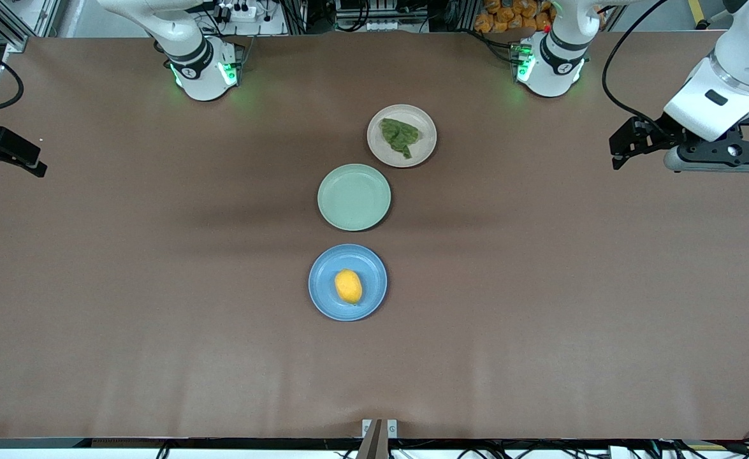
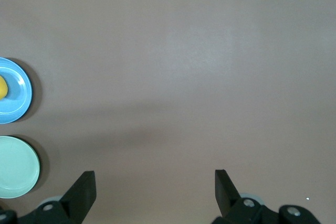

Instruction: Pick lemon and lettuce from blue and beige plates

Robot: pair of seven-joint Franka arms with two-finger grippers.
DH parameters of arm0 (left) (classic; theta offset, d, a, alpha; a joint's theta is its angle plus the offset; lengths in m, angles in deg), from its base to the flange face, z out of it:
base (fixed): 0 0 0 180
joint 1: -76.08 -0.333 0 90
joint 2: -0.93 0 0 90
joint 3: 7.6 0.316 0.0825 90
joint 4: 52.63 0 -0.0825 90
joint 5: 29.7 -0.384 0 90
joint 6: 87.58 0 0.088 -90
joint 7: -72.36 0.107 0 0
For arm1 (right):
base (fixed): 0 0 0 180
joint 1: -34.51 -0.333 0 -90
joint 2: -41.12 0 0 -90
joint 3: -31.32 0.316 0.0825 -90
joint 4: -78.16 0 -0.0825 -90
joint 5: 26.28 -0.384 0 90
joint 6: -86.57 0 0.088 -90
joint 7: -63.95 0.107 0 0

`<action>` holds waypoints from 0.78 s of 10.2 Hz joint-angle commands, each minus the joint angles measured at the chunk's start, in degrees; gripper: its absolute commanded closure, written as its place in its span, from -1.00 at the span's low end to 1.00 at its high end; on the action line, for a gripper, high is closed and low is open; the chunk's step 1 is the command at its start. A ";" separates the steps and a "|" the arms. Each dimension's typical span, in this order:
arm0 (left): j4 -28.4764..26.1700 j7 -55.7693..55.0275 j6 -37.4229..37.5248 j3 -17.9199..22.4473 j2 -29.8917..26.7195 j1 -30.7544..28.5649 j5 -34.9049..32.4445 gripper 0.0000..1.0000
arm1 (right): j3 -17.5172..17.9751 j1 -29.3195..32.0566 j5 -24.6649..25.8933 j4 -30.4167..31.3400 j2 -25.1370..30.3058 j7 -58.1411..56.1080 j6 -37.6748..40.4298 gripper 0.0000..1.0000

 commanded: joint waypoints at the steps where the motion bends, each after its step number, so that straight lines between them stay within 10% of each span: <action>1: 1.05 1.16 1.16 -0.22 0.45 -0.34 0.94 -1.00 | -0.01 0.05 0.78 -0.22 -0.09 -0.49 0.42 -1.00; 8: 1.14 0.81 1.42 -0.31 1.42 -0.25 0.67 -1.00 | -0.01 0.05 0.78 -0.14 -0.18 -0.57 0.51 -1.00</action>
